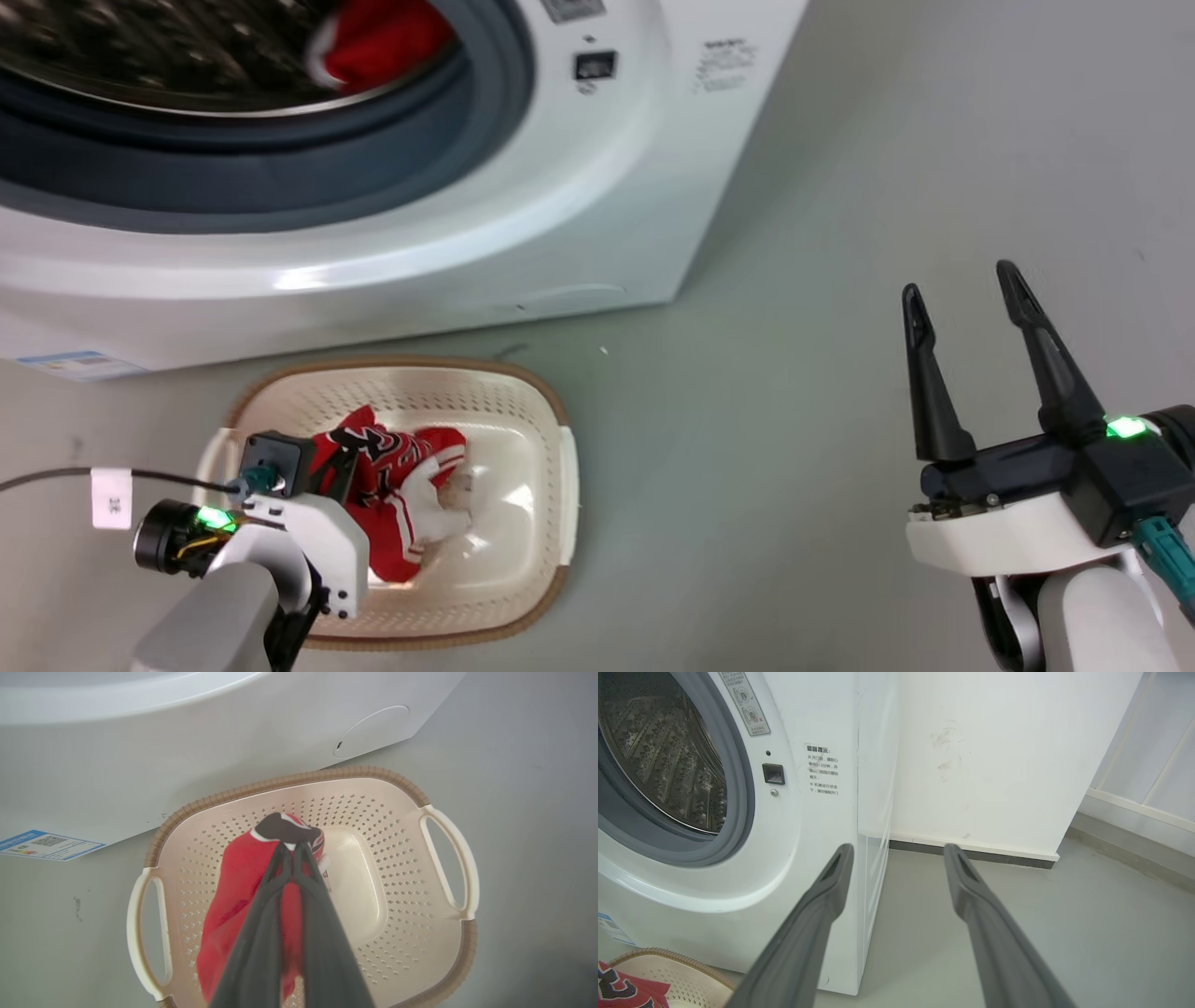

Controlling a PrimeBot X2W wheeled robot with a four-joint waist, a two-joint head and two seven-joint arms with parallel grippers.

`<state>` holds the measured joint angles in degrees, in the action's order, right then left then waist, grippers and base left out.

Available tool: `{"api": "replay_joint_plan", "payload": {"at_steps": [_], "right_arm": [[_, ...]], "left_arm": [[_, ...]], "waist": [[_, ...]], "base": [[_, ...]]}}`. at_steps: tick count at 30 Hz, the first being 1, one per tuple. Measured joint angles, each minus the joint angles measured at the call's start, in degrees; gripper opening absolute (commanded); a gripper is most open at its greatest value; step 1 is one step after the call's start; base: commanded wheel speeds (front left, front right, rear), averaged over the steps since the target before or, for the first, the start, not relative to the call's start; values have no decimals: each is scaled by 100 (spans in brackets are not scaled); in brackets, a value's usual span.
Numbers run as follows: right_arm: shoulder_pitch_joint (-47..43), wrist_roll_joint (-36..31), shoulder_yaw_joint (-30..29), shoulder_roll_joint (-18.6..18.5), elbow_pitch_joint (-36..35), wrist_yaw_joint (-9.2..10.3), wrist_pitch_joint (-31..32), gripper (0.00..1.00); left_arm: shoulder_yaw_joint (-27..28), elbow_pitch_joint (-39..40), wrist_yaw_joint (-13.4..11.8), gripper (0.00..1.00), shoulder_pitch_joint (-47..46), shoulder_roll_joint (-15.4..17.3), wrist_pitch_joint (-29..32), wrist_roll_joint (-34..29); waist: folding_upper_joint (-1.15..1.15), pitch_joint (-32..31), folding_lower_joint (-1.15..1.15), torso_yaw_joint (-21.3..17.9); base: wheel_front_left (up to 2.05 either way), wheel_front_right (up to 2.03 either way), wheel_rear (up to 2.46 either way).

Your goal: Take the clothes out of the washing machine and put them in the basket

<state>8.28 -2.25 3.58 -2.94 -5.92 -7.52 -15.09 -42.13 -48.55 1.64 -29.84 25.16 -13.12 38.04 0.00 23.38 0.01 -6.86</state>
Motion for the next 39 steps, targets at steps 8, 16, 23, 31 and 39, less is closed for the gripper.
{"api": "replay_joint_plan", "payload": {"at_steps": [8, 16, 23, 31, 39], "right_arm": [[83, 68, -13, 0, -127, 0, 0, 100], [202, 166, 12, 1, -146, 0, 0, 100], [220, 226, 15, 1, 46, 0, 1, 100], [126, 120, -92, 1, 298, 0, 0, 100], [-47, 16, -133, 5, 647, 0, 0, 100]], "left_arm": [[30, -1136, 196, 0, -680, -266, -120, -9], [71, -1947, 235, 0, -1022, -367, -157, -5], [32, -2153, 338, 100, -910, -438, -178, -47], [443, -1347, 235, 100, -516, -426, -196, -154], [1149, -35, 120, 100, 400, -460, -197, -584]], "waist": [[0, 684, 0, -391], [0, 1221, 0, -621], [0, 1056, 0, -661], [0, 541, 0, -498], [0, -267, -1, -205]], "base": [[0, 0, 0], [0, 0, 0], [0, 0, 0], [0, 0, 0], [0, 0, 0]]}}
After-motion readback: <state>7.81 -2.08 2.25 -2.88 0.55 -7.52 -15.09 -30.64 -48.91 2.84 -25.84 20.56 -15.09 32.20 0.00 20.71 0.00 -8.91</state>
